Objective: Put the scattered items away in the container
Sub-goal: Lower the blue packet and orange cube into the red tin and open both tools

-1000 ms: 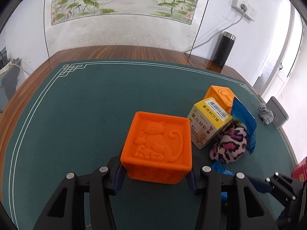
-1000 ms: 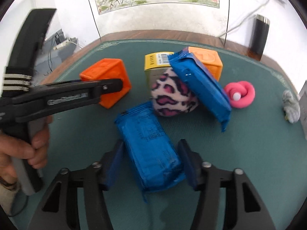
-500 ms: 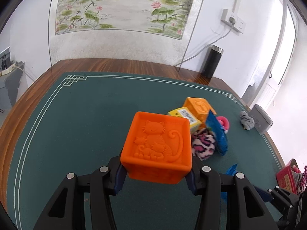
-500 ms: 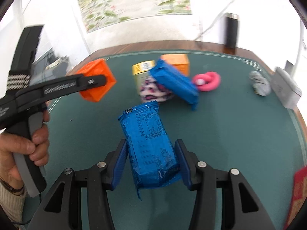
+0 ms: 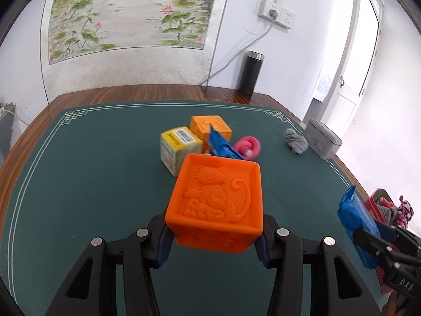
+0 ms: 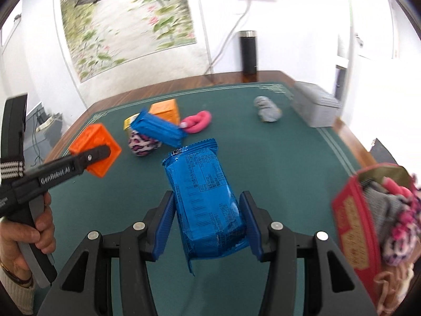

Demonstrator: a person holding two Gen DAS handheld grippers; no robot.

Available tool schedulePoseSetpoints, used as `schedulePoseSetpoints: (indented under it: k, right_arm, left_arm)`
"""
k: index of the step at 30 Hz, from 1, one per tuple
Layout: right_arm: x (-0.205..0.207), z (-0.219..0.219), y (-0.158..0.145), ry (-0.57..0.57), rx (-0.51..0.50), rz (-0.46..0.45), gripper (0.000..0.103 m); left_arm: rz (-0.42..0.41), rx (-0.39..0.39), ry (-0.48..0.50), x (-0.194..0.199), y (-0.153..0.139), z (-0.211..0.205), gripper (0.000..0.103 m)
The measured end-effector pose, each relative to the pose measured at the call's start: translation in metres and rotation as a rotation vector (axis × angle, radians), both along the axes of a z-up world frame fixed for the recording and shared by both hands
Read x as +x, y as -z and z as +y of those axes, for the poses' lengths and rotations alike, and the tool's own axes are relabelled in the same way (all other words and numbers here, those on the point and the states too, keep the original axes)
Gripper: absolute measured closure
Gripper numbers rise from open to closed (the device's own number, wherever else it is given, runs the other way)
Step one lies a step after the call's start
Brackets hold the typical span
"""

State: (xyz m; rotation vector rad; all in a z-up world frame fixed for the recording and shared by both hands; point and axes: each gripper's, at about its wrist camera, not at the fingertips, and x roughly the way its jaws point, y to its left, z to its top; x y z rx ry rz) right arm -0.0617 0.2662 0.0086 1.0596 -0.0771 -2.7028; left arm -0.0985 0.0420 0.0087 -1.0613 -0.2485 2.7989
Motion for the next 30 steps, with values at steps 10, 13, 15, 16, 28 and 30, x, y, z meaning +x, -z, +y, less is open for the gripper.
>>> schedulePoseSetpoints:
  k: [10, 13, 15, 16, 28, 30]
  right_arm:
    - [0.038, 0.078, -0.027, 0.117, -0.004, 0.090, 0.049]
    - [0.057, 0.111, -0.038, 0.174, -0.002, 0.122, 0.049]
    - [0.066, 0.132, -0.043, 0.210, 0.007, 0.131, 0.049]
    - [0.068, 0.142, -0.045, 0.225, 0.011, 0.130, 0.049]
    - [0.023, 0.238, -0.030, 0.309, 0.016, -0.017, 0.049]
    - [0.016, 0.244, -0.027, 0.310, 0.022, -0.033, 0.050]
  left_arm:
    - [-0.006, 0.009, 0.111, 0.025, -0.003, 0.075, 0.050]
    - [-0.011, 0.019, 0.159, 0.034, -0.005, 0.102, 0.050]
    - [-0.018, 0.032, 0.204, 0.041, -0.006, 0.125, 0.050]
    - [-0.021, 0.038, 0.228, 0.045, -0.007, 0.137, 0.050]
    - [-0.015, 0.058, 0.441, 0.081, -0.021, 0.248, 0.050]
    - [-0.017, 0.059, 0.471, 0.087, -0.022, 0.261, 0.050]
